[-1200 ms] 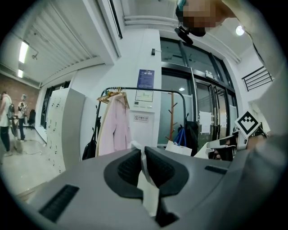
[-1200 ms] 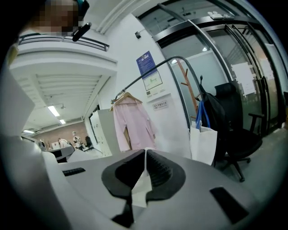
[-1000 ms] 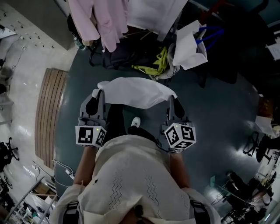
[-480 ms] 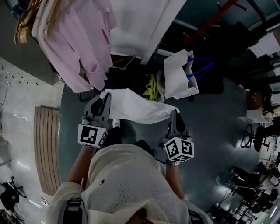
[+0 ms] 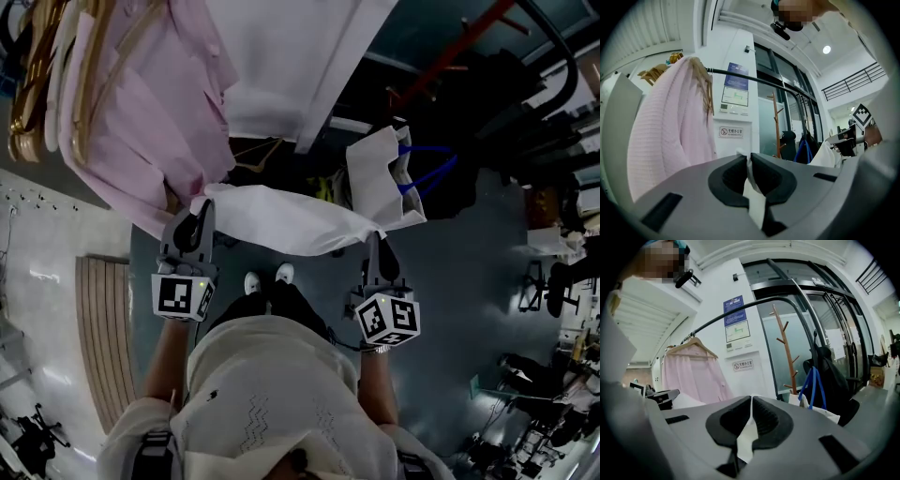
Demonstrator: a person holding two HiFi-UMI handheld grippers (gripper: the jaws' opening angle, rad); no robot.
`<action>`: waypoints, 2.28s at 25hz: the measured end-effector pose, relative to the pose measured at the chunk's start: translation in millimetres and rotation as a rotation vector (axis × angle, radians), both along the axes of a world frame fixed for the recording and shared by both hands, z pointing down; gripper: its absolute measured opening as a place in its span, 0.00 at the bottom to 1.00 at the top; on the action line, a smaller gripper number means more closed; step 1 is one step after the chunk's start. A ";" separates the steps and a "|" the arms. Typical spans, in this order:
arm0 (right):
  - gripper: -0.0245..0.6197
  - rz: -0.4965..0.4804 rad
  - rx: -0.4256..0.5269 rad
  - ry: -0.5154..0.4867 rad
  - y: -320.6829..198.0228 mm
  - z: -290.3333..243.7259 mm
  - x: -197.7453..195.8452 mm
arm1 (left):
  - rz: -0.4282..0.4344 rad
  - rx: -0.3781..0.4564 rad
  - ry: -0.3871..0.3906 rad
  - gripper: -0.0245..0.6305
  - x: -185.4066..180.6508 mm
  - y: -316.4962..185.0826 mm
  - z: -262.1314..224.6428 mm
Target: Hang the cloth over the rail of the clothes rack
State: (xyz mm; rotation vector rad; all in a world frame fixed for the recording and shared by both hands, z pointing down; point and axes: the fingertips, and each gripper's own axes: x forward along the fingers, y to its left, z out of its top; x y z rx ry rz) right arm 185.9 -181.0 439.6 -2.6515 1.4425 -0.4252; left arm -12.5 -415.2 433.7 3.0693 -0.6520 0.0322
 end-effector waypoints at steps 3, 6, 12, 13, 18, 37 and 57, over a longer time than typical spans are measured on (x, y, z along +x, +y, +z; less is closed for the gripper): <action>0.07 -0.017 0.035 0.001 -15.4 -8.2 18.5 | -0.015 -0.002 0.009 0.07 9.3 -11.4 -6.3; 0.07 -0.055 0.076 0.006 -30.3 -23.1 46.1 | -0.042 0.053 0.027 0.07 23.3 -22.3 -29.5; 0.07 -0.135 0.233 0.036 -53.2 -104.1 97.6 | -0.066 0.165 0.152 0.07 52.2 -39.6 -111.2; 0.07 -0.153 0.266 0.056 -55.4 -124.6 104.1 | -0.070 0.190 0.177 0.07 55.9 -40.4 -128.5; 0.07 -0.229 0.397 0.198 -63.5 -227.9 127.9 | -0.093 0.334 0.283 0.07 71.2 -43.5 -218.2; 0.07 -0.371 0.516 0.546 -99.9 -490.6 124.6 | -0.120 0.933 0.227 0.07 92.5 -81.1 -468.3; 0.07 -0.321 0.402 0.662 -186.1 -616.1 206.7 | -0.209 1.272 0.023 0.07 178.1 -157.8 -582.0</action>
